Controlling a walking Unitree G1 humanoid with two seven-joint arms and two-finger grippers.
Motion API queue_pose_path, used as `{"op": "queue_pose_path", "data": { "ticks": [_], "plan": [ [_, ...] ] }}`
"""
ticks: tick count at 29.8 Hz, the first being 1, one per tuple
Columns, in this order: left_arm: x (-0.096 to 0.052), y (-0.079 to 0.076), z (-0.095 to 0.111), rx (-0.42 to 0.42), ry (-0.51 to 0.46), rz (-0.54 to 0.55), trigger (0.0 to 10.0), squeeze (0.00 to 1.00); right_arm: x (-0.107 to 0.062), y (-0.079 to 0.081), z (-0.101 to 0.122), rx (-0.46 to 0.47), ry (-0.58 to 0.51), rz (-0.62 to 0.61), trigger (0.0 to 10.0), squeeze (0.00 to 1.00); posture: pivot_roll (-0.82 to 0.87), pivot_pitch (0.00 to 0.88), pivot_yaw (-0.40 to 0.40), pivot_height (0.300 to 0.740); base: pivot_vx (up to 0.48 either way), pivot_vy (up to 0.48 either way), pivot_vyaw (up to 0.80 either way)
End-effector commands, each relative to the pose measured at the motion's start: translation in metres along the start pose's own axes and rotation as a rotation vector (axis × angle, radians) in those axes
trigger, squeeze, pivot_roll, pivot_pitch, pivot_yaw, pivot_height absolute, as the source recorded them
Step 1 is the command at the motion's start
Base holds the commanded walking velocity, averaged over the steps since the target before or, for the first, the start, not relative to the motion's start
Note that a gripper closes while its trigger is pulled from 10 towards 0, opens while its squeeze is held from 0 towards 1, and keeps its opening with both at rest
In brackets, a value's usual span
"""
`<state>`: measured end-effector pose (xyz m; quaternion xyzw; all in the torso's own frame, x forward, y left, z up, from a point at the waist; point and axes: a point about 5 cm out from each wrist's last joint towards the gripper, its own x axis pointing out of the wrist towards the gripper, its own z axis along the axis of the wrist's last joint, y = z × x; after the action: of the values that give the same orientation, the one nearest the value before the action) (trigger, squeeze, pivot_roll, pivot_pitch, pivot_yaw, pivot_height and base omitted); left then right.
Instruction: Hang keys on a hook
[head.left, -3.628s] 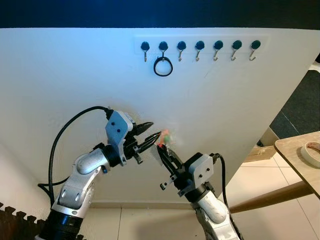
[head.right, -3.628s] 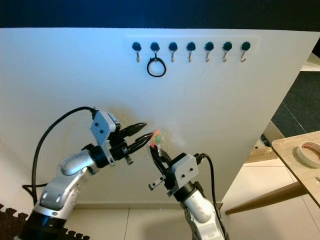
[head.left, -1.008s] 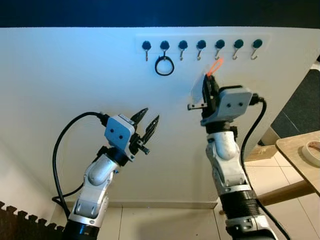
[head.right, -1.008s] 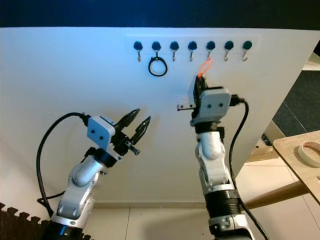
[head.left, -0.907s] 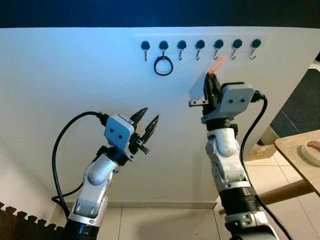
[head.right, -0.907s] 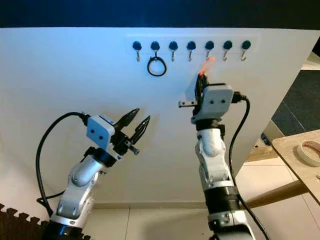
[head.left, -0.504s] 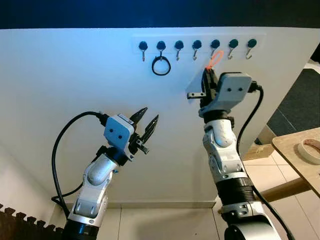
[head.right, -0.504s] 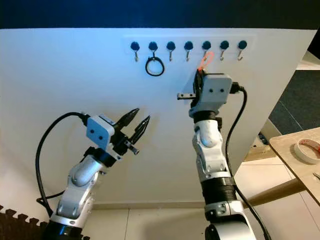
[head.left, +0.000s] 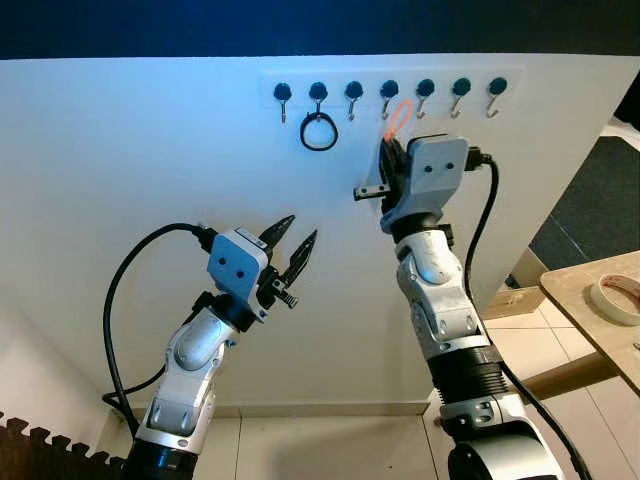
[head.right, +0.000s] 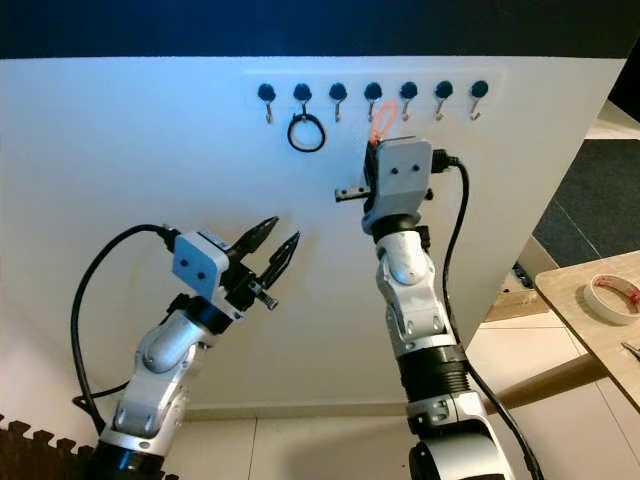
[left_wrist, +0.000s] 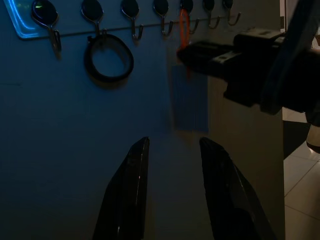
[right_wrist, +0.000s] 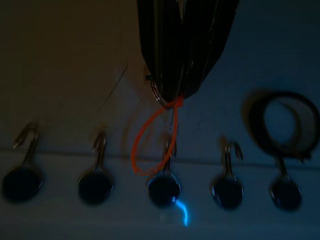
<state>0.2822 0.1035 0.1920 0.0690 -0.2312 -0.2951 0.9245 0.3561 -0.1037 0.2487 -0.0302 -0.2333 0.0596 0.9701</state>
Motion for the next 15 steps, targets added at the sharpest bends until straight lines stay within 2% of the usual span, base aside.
{"op": "queue_pose_path", "data": {
  "ticks": [1,15],
  "plan": [
    [-0.0025,0.0014,-0.0044,0.004,0.023,-0.013,10.0,0.0,0.0034,0.0042,0.0035,-0.006,0.013,0.02,0.0,0.0,0.04,0.08,0.003,0.74,0.0,0.0,0.0],
    [-0.0038,0.0027,-0.0063,-0.001,0.037,-0.019,10.0,0.0,0.0062,0.01,0.0079,0.007,0.068,0.066,0.0,0.0,0.04,0.085,0.001,0.74,0.0,0.0,0.0]
  ]
}}
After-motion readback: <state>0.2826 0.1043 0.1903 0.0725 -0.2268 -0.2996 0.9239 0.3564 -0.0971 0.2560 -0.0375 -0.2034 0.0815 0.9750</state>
